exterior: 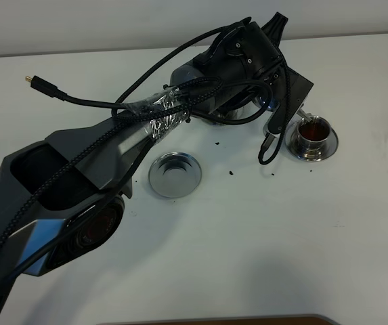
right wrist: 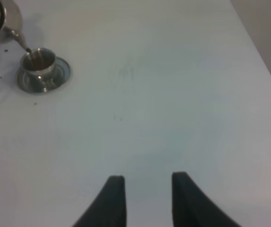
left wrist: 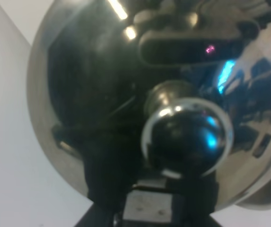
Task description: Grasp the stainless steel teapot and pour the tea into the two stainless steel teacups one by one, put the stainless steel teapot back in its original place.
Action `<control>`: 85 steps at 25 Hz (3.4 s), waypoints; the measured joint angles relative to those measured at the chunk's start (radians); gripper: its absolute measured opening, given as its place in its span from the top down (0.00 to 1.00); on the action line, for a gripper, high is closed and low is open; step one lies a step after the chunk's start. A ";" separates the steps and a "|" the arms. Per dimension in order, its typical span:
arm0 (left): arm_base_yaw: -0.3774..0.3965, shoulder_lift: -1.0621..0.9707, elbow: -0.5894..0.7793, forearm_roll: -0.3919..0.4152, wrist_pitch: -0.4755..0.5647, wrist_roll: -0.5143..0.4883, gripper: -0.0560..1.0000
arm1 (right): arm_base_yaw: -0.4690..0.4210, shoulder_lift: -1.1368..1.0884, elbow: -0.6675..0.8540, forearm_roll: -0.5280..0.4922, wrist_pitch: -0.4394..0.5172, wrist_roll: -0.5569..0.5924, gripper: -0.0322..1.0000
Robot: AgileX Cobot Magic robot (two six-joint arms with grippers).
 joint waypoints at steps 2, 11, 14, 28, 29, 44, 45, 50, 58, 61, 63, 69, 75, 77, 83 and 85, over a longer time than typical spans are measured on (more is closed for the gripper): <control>0.000 0.000 0.000 -0.001 0.011 -0.025 0.71 | 0.000 0.000 0.000 0.000 0.000 0.000 0.73; 0.000 0.000 0.000 -0.001 0.056 -0.243 0.71 | 0.000 0.000 0.000 0.000 0.000 0.000 0.73; -0.001 -0.003 0.000 -0.009 0.104 -0.349 0.71 | 0.000 0.000 0.000 0.000 0.000 0.000 0.73; -0.004 -0.090 0.000 -0.253 0.397 -0.652 0.71 | 0.000 0.000 0.000 0.000 0.000 0.000 0.73; -0.004 -0.090 0.000 -0.257 0.419 -0.672 0.71 | 0.000 0.000 0.000 0.000 0.000 0.000 0.73; 0.022 -0.062 -0.001 -0.399 0.436 -0.790 0.71 | 0.000 0.000 0.000 0.000 0.000 0.000 0.73; 0.027 -0.062 -0.001 -0.399 0.436 -0.790 0.71 | 0.000 0.000 0.000 0.000 0.000 0.000 0.73; 0.057 -0.100 -0.001 -0.393 0.436 -0.783 0.71 | 0.000 0.000 0.000 0.000 0.000 0.000 0.73; 0.147 -0.189 -0.001 -0.383 0.437 -0.778 0.71 | 0.000 0.000 0.000 0.000 0.000 0.000 0.73; 0.186 -0.209 -0.001 -0.383 0.438 -0.778 0.71 | 0.000 0.000 0.000 0.000 0.000 0.000 0.73; 0.210 -0.212 -0.001 -0.383 0.438 -0.778 0.71 | 0.000 0.000 0.000 0.000 0.000 0.000 0.73; 0.276 -0.247 0.052 -0.383 0.438 -0.777 0.71 | 0.000 0.000 0.000 0.000 0.000 0.000 0.73; 0.346 -0.341 0.248 -0.383 0.436 -0.736 0.71 | 0.000 0.000 0.000 0.000 0.000 0.000 0.73; 0.367 -0.350 0.294 -0.379 0.435 -0.723 0.71 | 0.000 0.000 0.000 0.000 0.000 0.000 0.73; 0.385 -0.350 0.369 -0.335 0.331 -0.656 0.71 | 0.000 0.000 0.000 0.000 0.000 0.000 0.73; 0.384 -0.350 0.380 -0.319 0.292 -0.600 0.71 | 0.000 0.000 0.000 0.000 0.000 0.000 0.73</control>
